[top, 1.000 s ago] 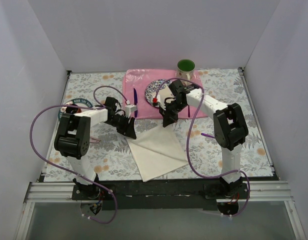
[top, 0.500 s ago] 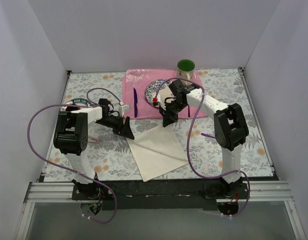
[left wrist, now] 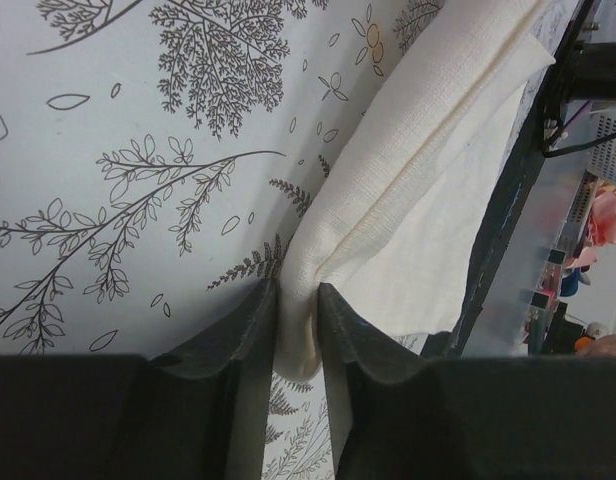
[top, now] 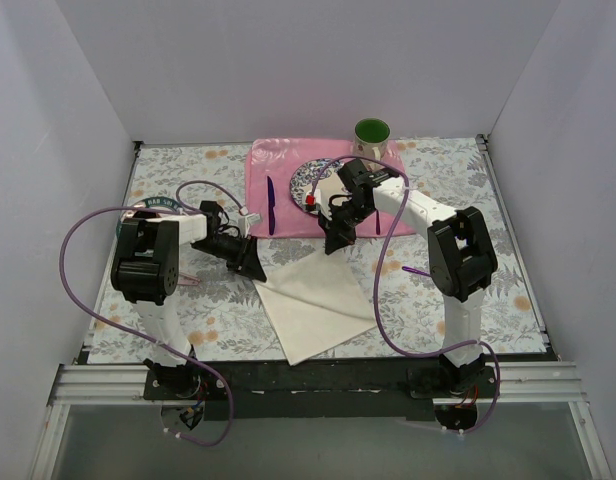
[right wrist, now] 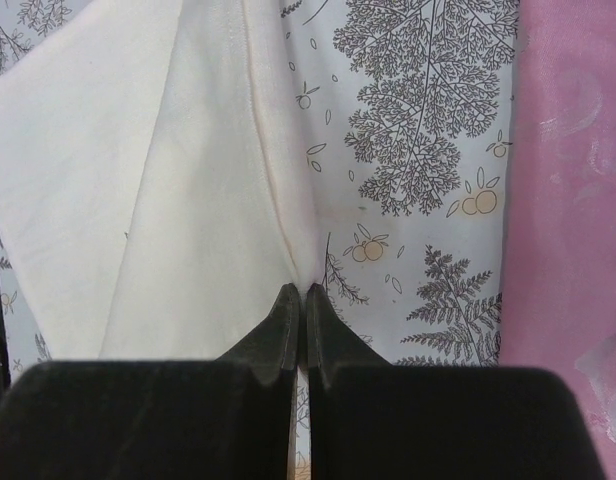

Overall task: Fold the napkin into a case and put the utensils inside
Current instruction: Pick up the upper triangle-folded napkin from the center of the board, then turn over the upper triangle folded napkin at the center of the board, then smooth out the lower triangle-folded napkin at the center of the board.

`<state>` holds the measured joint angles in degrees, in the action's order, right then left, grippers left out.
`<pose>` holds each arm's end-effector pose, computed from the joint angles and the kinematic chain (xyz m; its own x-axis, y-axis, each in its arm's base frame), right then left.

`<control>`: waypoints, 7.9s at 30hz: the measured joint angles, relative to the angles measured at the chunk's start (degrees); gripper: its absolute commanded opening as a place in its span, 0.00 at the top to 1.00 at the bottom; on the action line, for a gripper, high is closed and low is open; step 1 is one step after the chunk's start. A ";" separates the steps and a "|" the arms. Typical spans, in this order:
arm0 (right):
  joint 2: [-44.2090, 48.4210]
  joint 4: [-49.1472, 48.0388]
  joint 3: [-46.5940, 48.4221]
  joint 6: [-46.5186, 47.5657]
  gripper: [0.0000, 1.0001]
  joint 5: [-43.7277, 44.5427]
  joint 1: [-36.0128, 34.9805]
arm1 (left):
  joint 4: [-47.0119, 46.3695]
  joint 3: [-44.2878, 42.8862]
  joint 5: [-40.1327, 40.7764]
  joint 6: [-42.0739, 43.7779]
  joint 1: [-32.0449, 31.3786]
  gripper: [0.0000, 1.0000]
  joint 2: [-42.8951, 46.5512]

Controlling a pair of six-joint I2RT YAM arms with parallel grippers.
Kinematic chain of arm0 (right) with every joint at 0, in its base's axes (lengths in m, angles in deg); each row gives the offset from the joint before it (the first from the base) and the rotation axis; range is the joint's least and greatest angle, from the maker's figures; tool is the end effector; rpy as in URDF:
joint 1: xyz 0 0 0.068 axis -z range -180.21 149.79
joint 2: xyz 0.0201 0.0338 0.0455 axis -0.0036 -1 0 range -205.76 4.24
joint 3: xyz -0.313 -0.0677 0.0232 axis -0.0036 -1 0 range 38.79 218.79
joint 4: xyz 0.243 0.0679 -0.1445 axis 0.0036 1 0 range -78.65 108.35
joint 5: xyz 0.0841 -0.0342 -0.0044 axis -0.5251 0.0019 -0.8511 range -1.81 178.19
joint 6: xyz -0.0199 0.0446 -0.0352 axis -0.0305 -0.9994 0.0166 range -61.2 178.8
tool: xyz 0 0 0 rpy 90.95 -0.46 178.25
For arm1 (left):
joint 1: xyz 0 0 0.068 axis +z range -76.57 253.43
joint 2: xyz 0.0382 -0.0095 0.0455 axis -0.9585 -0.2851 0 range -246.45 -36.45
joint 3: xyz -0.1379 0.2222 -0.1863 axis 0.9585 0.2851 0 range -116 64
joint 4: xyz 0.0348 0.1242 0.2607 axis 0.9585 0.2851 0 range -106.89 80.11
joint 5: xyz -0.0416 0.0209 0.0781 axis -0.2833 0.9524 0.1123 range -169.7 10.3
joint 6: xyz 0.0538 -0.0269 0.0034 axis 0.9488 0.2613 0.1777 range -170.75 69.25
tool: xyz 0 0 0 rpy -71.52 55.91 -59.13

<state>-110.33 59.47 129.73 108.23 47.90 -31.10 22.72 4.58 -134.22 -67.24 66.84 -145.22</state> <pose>0.3810 0.2614 0.2405 -0.1004 -0.7354 -0.6701 -0.9868 -0.0123 0.1614 0.3417 -0.0762 0.1401 -0.9754 -0.0530 0.2138 -0.2040 0.5839 -0.7858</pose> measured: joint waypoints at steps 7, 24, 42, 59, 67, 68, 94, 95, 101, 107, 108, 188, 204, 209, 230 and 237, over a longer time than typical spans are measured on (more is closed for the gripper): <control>0.00 0.04 0.00 -0.42 0.99 -0.57 0.00 | 0.90 -0.02 -0.17 0.90 -0.07 1.00 0.00; 1.53 0.33 21.40 -8.79 0.99 1.51 3.63 | 8.09 -27.43 12.00 -1.27 -0.11 1.00 10.84; 28.39 -36.57 -28.04 -2.25 0.99 11.23 -2.40 | -7.19 -0.28 24.24 10.95 -7.23 1.00 32.54; 43.06 -34.97 -47.25 5.86 0.99 13.64 -12.39 | -5.95 17.42 28.48 15.41 -19.71 1.00 44.92; 43.93 -28.04 -47.65 9.70 0.48 13.07 -16.26 | -1.53 19.89 27.96 17.40 -27.15 0.44 48.04; 44.26 -26.01 -47.65 10.86 0.47 12.61 -17.11 | -0.37 19.87 27.34 18.01 -27.89 0.41 48.52; 17.18 -8.74 -20.94 -31.87 0.50 2.54 4.85 | -4.20 16.79 22.84 11.21 -15.28 0.48 37.33; 16.76 -8.52 -21.11 -32.87 0.50 2.43 5.27 | -4.33 16.83 22.84 11.15 -15.30 0.47 37.64; 16.15 -8.28 -24.68 -37.51 0.60 -1.11 7.74 | -9.44 17.81 26.88 8.61 -22.23 0.50 41.31; 15.56 -10.45 -29.42 -41.81 0.67 -6.75 10.71 | -20.11 19.89 36.00 4.79 -39.28 0.54 40.52; 15.56 -10.67 -30.23 -42.21 0.67 -7.23 11.06 | -21.84 19.91 36.98 4.44 -40.76 0.55 39.47; 7.23 -40.59 -46.80 -79.56 0.99 -21.11 9.09 | -41.18 19.45 27.87 -13.46 -39.98 1.00 28.76; 15.34 -41.13 -49.05 -87.03 0.99 -5.55 2.99 | -41.51 21.97 27.04 -12.98 -39.98 1.00 30.03; 17.05 -46.42 -50.62 -89.85 0.99 -3.10 2.45 | -41.55 23.37 26.73 -13.16 -39.98 1.00 30.75; 13.46 -49.72 -50.93 -91.49 0.99 -2.19 1.92 | -37.88 26.01 24.50 -9.77 -42.32 1.00 35.87; 13.46 -49.59 -50.90 -91.47 0.99 -2.19 1.95 | -36.89 27.15 25.07 -9.53 -44.02 1.00 37.00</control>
<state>-96.86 9.88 78.82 16.76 45.71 -29.15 -14.17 31.73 -109.15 -76.77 22.82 -108.21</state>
